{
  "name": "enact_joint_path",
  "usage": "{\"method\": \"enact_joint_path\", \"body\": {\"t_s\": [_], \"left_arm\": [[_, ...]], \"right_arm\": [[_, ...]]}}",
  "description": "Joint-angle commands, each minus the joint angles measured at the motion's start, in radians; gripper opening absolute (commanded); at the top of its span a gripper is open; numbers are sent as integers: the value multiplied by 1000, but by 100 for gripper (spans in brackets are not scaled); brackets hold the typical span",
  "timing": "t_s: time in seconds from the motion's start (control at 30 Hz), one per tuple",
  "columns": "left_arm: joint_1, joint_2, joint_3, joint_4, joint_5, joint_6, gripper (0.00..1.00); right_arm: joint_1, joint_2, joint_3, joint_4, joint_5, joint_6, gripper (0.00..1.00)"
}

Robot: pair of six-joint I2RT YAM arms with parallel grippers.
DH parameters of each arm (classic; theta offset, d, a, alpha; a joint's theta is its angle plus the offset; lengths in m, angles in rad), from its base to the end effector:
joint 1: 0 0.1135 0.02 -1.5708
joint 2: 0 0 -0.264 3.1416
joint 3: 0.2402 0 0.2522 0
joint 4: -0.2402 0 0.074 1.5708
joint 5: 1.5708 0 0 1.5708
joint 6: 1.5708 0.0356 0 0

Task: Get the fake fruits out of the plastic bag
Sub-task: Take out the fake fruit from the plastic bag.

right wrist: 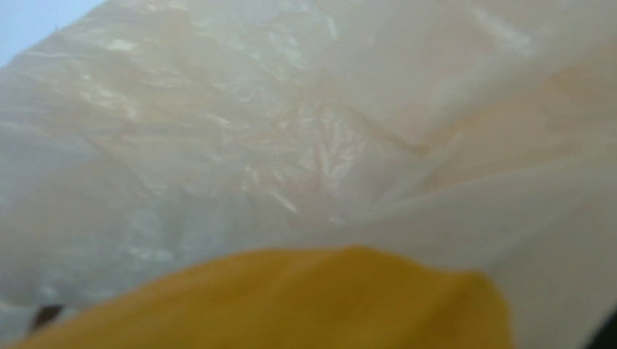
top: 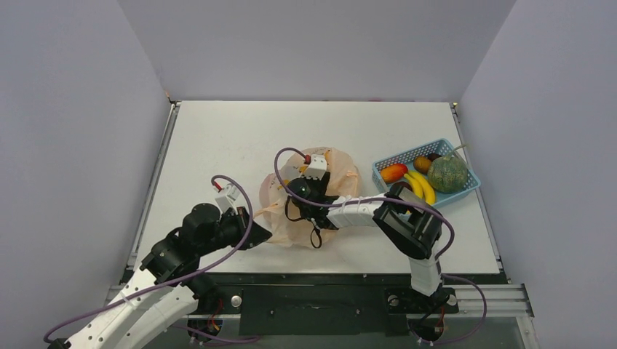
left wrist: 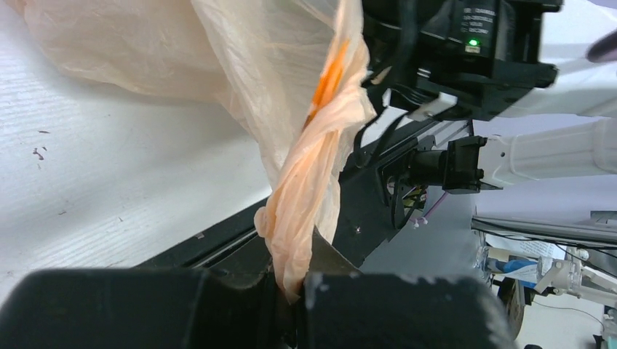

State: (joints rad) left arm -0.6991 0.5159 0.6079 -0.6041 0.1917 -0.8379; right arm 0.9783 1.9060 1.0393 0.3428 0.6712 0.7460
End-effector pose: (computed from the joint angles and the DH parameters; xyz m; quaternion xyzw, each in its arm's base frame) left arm 0.0904 -0.0848 0.2726 -0.0114 0.8605 -0.4088 0.3040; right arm 0.2414 0.3189 0.1640 0.0687 0.8313 0.1727 0.5237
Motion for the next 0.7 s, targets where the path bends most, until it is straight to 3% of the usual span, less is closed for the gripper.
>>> {"method": "enact_joint_path", "body": {"t_s": [0.0,0.13,0.33,0.57,0.67], "left_arm": [[-6,2,77,-17,-32,31,0],[-7,-1,104,-66,-50,47,0],[-7,-2,151,-140,-80,68,0],[-7,123,284,-221,-140,184,0],[-7,186,311,-214,-157,249,0]], "right_arm": [[-22,50,78,-3,-1,-13,82],[-41,101,147,-26,-2,-57,74],[-61,111,146,35,-97,-164,50],[-49,-19,18,125,-243,-221,18],[-40,-82,-21,113,-263,-247,10]]}}
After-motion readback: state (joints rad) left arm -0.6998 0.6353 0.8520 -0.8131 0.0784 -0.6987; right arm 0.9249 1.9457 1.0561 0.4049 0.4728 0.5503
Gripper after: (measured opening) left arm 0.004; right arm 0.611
